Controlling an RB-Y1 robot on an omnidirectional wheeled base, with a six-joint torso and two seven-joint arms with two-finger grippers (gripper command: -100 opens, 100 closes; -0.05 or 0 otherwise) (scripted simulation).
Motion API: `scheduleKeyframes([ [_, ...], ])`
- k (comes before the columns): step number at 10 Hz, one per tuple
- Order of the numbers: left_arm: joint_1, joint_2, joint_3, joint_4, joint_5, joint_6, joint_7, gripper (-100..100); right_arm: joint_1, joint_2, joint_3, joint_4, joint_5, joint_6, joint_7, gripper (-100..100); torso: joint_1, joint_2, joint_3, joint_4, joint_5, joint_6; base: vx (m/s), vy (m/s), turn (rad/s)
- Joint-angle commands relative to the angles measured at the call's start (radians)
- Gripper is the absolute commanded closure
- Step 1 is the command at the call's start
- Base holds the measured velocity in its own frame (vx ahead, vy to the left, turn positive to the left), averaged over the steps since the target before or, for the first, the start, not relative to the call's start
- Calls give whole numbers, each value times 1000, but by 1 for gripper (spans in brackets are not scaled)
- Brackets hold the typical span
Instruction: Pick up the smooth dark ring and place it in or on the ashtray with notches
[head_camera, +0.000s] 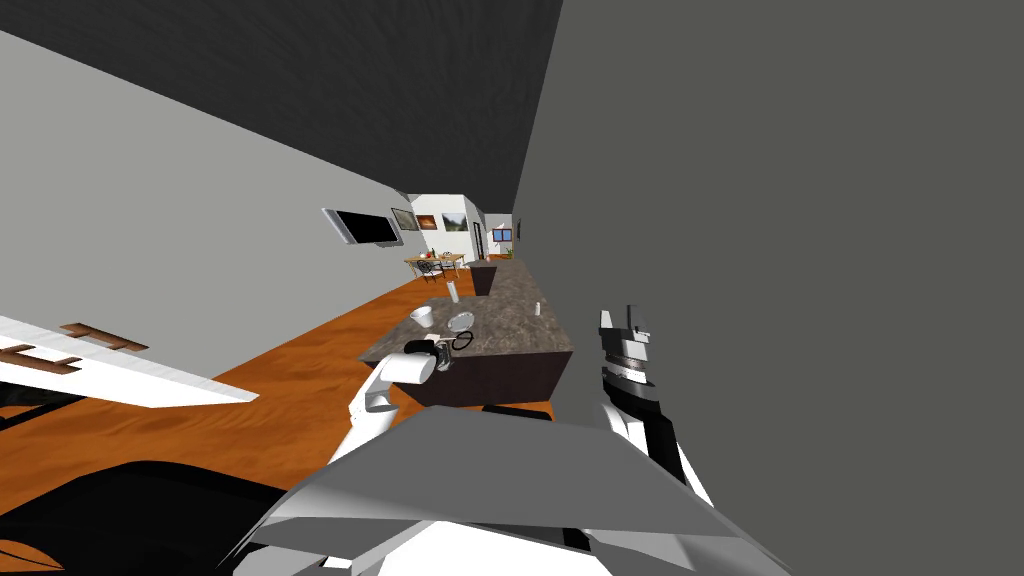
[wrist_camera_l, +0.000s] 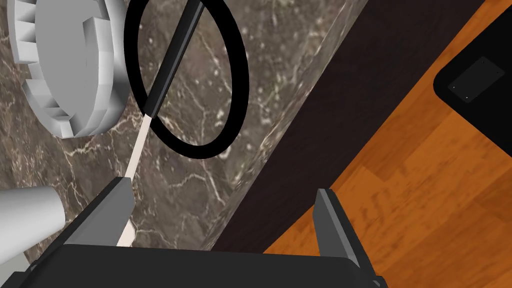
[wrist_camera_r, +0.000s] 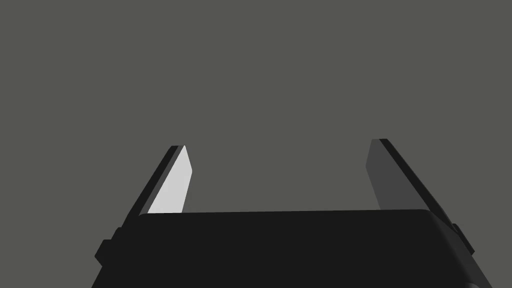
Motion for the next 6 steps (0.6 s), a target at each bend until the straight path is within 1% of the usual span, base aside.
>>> scheduleKeyframes([
  [1,-11,-3,-1,8,-2,41,0,-100,0,0,0,0,0,0,0,0,0,0,0,0,0,0,86,-59,-45],
  [3,-29,-10,-6,20,-10,88,-1,-100,0,0,0,0,0,0,0,0,-1,0,0,0,0,0,82,-57,-31],
  [4,-35,-14,-8,25,-13,104,-2,-100,0,0,0,0,0,0,0,0,-1,-1,0,0,0,0,76,-51,-21],
  [5,-28,-11,-5,17,-10,91,-1,-100,0,0,0,0,0,0,0,0,0,0,0,0,0,0,4,-15,39],
  [6,-29,-11,-6,18,-10,96,-1,0,0,0,0,0,0,0,0,0,2,4,2,1,0,0,0,0,0],
])
